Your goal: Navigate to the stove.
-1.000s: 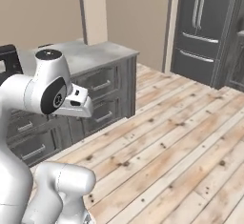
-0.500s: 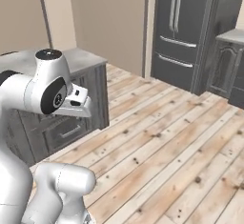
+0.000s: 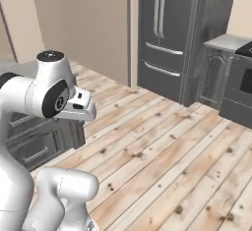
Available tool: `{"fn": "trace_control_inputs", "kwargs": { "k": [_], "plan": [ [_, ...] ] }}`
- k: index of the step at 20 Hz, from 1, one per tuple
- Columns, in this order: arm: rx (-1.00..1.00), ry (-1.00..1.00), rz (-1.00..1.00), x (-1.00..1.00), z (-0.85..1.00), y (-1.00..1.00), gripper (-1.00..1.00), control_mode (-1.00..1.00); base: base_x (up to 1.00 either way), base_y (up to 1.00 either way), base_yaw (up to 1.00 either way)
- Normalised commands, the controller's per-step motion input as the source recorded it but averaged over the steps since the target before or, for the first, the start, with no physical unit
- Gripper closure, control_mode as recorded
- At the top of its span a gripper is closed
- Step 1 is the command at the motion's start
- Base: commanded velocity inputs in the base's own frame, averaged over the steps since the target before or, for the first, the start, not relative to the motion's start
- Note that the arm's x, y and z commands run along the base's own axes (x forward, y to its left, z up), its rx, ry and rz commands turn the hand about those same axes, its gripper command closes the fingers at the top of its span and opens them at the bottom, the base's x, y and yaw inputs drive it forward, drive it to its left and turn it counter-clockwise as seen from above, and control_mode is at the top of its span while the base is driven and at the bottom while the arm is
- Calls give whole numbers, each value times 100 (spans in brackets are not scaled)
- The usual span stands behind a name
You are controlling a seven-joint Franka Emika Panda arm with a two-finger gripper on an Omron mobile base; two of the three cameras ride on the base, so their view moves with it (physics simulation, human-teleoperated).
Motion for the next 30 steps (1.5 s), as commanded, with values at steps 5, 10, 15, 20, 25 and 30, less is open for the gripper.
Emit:
{"fn": "trace_control_inputs", "kwargs": {
  "k": [5,10,15,20,25,30],
  "plan": [
    [0,0,0,0,0,0,-100,100,100,-56,-6],
    [0,0,0,0,0,0,-100,100,100,-48,-3],
    [0,0,0,0,0,0,-100,100,100,-31,-1],
    [0,0,0,0,0,0,-100,100,100,-14,0],
    [0,0,0,0,0,0,-100,100,100,-7,0],
    [0,0,0,0,0,0,-100,100,100,-13,-3]
  ]
}}
